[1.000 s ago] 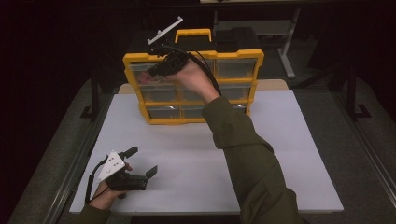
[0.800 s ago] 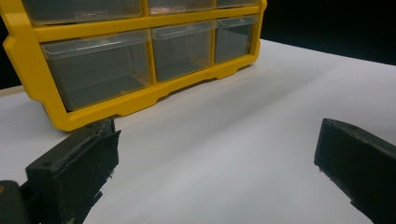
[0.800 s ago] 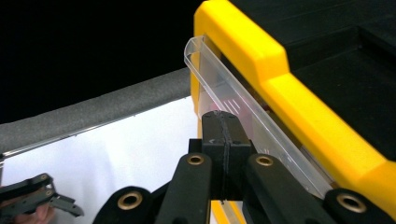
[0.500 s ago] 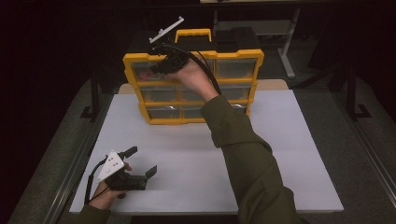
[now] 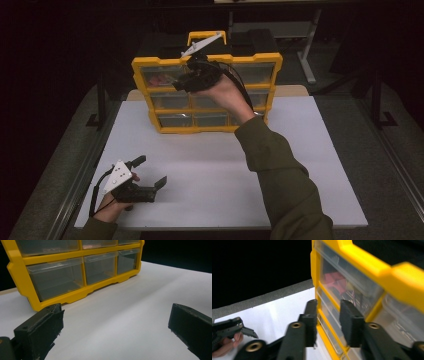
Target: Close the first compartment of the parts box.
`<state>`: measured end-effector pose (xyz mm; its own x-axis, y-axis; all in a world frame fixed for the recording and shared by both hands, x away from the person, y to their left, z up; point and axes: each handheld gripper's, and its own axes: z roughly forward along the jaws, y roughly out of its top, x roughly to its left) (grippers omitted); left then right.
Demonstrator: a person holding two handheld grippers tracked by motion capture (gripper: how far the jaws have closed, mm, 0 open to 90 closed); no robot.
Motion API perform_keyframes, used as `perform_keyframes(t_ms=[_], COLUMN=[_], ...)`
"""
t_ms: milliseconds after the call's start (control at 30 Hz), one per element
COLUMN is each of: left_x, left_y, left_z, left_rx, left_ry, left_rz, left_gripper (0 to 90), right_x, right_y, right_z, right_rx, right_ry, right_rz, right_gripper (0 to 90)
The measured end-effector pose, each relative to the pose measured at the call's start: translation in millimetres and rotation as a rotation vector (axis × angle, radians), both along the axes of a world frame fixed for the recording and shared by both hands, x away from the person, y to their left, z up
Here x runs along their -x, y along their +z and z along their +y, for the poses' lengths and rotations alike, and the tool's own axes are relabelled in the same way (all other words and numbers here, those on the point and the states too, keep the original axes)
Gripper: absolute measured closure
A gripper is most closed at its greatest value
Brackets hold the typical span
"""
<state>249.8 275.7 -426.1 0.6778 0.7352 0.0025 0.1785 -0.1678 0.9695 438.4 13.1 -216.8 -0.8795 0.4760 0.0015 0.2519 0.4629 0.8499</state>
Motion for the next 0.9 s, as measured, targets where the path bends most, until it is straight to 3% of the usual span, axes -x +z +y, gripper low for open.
perform_keyframes(t_ms=[433,900], left_x=[-2.4,-1.0], left_y=[-0.6,-1.3], left_z=[1.9,-0.2], left_rx=[-0.033,-0.035], left_ry=[-0.008,-0.015], left_rz=[-0.001,0.013], left_gripper=[0.0,0.0], right_x=[24.2,51.9], right_y=[-38.5,-79.8], right_z=[-35.2,-78.9], right_rx=[-0.017,-0.089], right_ry=[0.0,-0.066], right_rz=[-0.017,0.023], right_gripper=[34.7,16.5])
